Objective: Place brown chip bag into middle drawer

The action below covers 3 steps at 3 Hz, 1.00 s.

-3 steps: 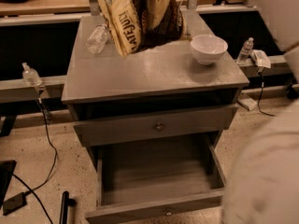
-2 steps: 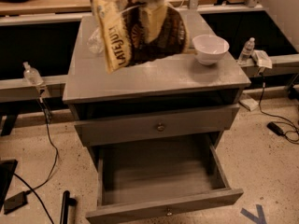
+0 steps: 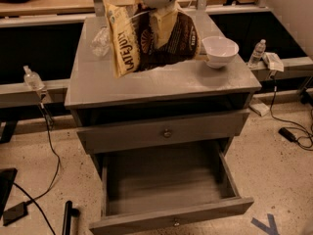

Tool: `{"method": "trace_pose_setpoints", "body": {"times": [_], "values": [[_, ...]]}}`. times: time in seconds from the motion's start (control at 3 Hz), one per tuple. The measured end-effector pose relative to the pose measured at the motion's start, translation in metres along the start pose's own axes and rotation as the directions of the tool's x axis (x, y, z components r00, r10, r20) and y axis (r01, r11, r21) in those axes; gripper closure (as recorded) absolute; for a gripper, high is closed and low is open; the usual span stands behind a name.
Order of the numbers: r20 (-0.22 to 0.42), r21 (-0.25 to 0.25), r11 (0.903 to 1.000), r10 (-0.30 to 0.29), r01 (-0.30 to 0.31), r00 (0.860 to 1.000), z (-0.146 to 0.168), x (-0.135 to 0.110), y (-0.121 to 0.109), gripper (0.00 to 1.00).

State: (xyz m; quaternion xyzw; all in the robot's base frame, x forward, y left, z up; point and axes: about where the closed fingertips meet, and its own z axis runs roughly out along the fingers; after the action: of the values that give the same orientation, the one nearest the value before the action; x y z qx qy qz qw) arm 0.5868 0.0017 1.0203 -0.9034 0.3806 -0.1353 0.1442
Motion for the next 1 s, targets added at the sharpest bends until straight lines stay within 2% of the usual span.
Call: {"method": "trace_pose_setpoints", "body": {"times": [0.33, 0.67, 1.0], "values": [[0.033, -0.002, 0.9988, 0.05, -0.05, 0.998, 0.006, -0.011, 0.016, 1.0], [0.187, 0.096, 0.9435, 0.296, -0.317, 0.937, -0.022, -0.069, 0.065, 1.0], [0.295, 0.132, 0.8719, 0.42, -0.472, 0.858, -0.029, -0.106, 0.101, 1.0]]}}
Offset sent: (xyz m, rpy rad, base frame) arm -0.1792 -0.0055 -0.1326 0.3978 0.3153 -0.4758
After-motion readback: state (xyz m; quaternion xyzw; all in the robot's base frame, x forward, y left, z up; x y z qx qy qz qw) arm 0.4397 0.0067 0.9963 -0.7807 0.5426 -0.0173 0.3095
